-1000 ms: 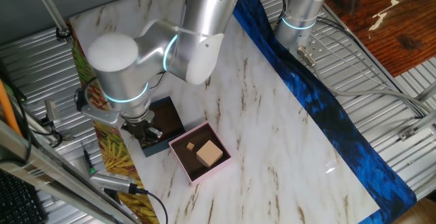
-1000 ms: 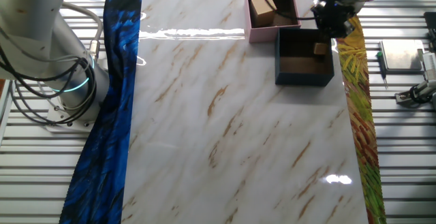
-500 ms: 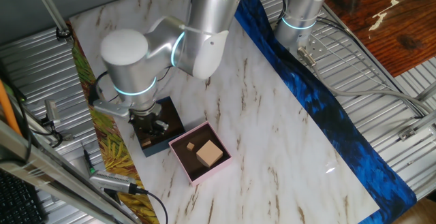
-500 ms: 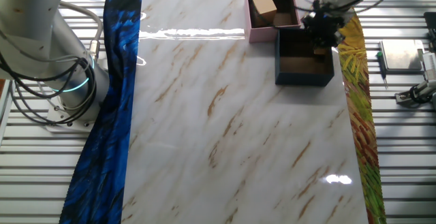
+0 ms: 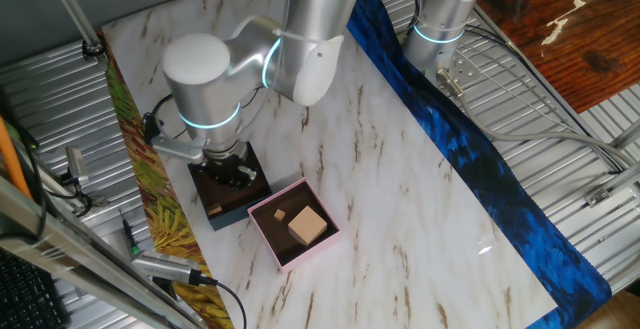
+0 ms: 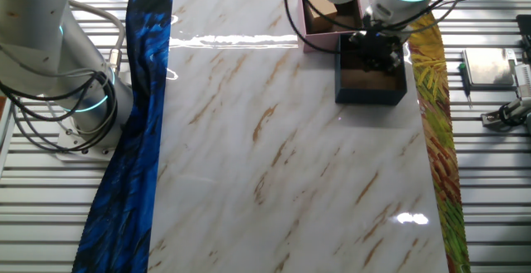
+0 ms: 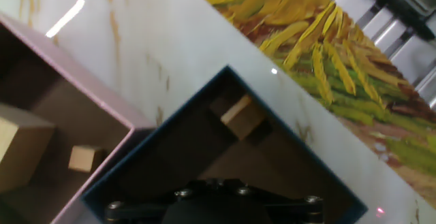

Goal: Move an object from one box to another

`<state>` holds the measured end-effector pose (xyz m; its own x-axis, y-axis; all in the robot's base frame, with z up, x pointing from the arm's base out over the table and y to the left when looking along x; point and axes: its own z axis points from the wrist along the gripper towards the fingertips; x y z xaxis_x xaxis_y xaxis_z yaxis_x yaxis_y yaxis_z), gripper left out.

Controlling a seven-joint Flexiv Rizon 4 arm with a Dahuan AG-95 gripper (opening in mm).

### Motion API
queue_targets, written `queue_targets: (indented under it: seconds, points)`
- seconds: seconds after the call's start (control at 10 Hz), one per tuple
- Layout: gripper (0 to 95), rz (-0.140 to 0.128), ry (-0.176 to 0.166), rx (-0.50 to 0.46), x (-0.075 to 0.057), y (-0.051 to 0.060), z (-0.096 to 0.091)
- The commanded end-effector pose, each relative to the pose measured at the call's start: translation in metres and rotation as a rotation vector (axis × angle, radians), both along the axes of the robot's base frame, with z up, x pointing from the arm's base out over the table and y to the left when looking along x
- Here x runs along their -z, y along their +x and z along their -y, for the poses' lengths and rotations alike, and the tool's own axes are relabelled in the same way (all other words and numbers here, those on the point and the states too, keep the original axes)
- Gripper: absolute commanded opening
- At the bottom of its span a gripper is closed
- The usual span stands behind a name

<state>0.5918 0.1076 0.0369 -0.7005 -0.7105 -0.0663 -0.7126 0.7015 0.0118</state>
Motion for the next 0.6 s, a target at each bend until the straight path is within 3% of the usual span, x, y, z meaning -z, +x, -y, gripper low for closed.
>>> queue_targets:
  seconds: [0.1, 0.6]
  points:
    - [0.0, -0.008, 0.000, -0.001, -0.002, -0.004, 0.002]
    - [0.0, -0.031, -0.034, 0.008, -0.008, -0.039, 0.018]
